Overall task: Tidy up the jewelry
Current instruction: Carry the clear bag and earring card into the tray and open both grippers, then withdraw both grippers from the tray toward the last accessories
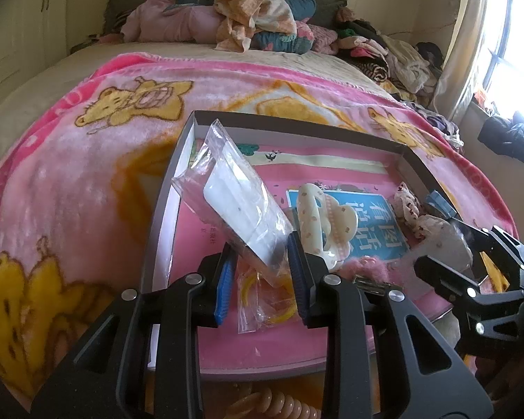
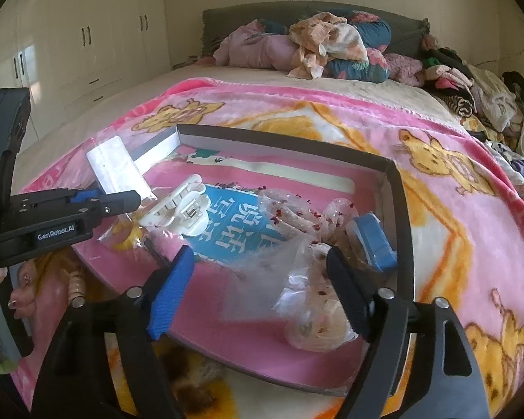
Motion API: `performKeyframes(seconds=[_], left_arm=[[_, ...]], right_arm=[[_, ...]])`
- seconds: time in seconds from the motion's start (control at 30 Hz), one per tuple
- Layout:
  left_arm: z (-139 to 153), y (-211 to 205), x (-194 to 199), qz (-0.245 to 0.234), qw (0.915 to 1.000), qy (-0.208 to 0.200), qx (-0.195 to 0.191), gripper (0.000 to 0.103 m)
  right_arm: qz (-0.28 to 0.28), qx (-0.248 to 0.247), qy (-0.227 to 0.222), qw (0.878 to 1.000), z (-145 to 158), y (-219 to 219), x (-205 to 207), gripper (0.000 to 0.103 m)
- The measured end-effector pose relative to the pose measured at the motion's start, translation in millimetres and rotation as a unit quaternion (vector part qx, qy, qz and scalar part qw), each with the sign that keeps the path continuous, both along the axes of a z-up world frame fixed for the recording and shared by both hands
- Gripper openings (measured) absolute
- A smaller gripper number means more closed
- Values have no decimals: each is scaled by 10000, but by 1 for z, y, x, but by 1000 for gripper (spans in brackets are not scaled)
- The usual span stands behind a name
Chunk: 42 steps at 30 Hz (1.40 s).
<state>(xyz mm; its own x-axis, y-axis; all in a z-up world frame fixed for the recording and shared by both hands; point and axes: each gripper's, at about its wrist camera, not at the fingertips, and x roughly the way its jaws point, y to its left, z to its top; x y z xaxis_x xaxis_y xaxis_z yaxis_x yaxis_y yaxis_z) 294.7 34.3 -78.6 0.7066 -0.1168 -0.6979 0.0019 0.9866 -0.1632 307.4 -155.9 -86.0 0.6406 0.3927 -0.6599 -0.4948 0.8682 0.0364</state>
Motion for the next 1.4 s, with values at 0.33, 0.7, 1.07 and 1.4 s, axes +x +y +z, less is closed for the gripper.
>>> performKeyframes(seconds=[0.33, 0.7, 1.07, 1.4], left_arm=[[-2, 2, -2, 74, 10000, 10, -5, 42], [11, 5, -19, 130, 9997, -222, -43, 71], [25, 2, -43, 113, 9988, -460, -92, 88], [31, 1, -66, 129, 9982, -580, -51, 88]], right_arm=[[-119, 167, -109, 9997, 7, -10, -10, 90], [-378, 381, -111, 9985, 12, -28, -23, 94], [-580, 360, -306, 9972, 19, -40, -42, 94], [-706, 369, -351, 9962, 20, -50, -67, 94]])
